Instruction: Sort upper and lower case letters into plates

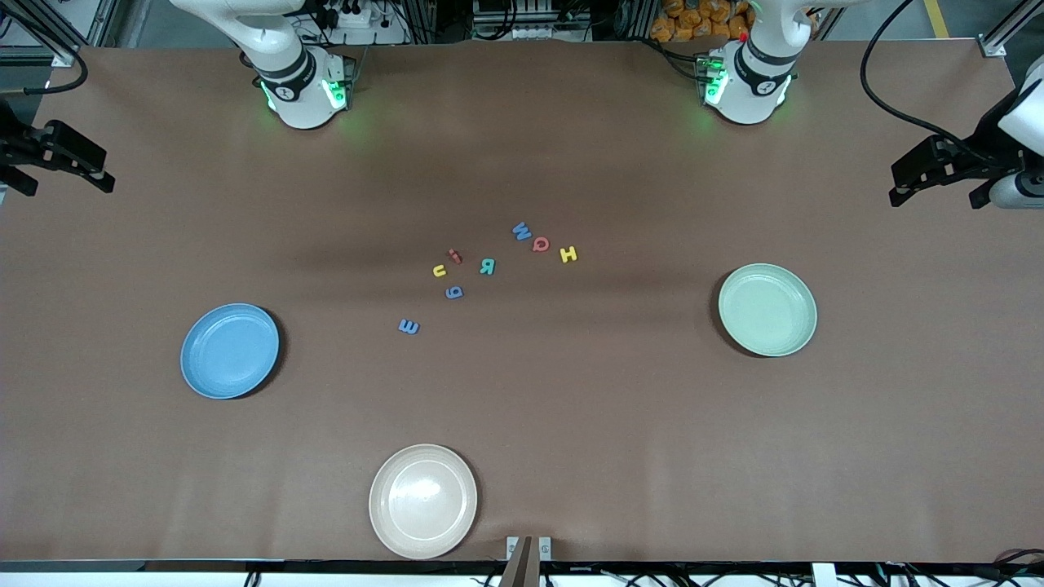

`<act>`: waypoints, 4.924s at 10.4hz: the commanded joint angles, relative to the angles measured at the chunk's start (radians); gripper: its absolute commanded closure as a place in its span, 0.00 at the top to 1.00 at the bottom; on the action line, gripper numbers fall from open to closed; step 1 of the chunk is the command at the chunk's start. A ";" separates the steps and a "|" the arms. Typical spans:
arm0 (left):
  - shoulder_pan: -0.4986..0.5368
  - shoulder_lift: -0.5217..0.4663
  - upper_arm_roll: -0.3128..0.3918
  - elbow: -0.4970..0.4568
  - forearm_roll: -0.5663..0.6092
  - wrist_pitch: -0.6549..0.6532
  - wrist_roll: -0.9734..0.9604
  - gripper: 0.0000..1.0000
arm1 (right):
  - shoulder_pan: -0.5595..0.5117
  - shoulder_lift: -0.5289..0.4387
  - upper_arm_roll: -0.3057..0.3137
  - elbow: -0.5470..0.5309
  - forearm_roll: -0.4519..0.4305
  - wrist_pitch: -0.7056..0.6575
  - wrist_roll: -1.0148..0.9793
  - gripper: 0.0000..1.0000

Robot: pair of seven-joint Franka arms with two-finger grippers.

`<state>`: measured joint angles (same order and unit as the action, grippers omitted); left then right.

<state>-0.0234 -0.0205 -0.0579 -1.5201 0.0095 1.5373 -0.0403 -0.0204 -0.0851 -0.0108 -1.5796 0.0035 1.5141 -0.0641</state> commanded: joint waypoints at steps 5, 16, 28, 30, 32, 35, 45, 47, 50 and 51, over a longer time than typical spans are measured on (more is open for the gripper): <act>0.002 0.007 0.006 0.002 -0.032 0.001 0.025 1.00 | -0.018 0.005 0.006 0.000 0.016 -0.003 -0.014 1.00; -0.041 0.093 -0.308 -0.233 -0.089 0.252 -0.419 1.00 | 0.010 0.059 0.012 -0.123 0.016 0.107 0.001 1.00; -0.299 0.414 -0.402 -0.391 0.101 0.670 -0.938 1.00 | 0.276 0.415 0.012 -0.122 0.010 0.438 0.223 1.00; -0.325 0.476 -0.402 -0.388 0.158 0.711 -1.018 1.00 | 0.313 0.438 0.012 -0.122 0.009 0.446 0.254 1.00; -0.339 0.520 -0.402 -0.391 0.159 0.756 -1.052 1.00 | 0.349 0.462 0.012 -0.122 0.006 0.459 0.254 1.00; -0.340 0.565 -0.401 -0.397 0.208 0.782 -1.055 1.00 | 0.381 0.482 0.012 -0.123 0.006 0.491 0.254 1.00; -0.342 0.648 -0.399 -0.405 0.332 0.822 -1.161 0.83 | 0.459 0.492 0.012 -0.301 0.007 0.676 0.244 1.00; -0.342 0.649 -0.401 -0.405 0.333 0.822 -1.164 0.82 | 0.505 0.493 0.012 -0.329 0.007 0.725 0.244 1.00; -0.354 0.656 -0.401 -0.405 0.333 0.822 -1.185 0.79 | 0.585 0.498 0.012 -0.329 0.007 0.732 0.210 1.00; -0.355 0.657 -0.401 -0.407 0.333 0.822 -1.185 0.77 | 0.605 0.498 0.012 -0.332 0.007 0.738 0.176 1.00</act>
<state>-0.3715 0.6318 -0.4578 -1.9255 0.3077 2.3492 -1.1821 0.5618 0.4252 0.0075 -1.8941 0.0038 2.2352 0.1607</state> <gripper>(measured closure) 0.211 0.000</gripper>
